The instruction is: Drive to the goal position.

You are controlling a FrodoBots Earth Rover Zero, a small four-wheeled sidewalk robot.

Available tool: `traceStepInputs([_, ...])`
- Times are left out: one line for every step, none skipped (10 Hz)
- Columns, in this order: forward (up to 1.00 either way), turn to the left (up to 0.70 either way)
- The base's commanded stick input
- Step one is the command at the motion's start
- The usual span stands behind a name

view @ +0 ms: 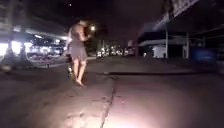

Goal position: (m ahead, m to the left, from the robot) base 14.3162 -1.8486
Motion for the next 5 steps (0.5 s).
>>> traceStepInputs([0.95,0.0])
traceStepInputs([0.95,0.0])
traceStepInputs([1.0,0.0])
traceStepInputs([1.0,0.0])
traceStepInputs([1.0,0.0])
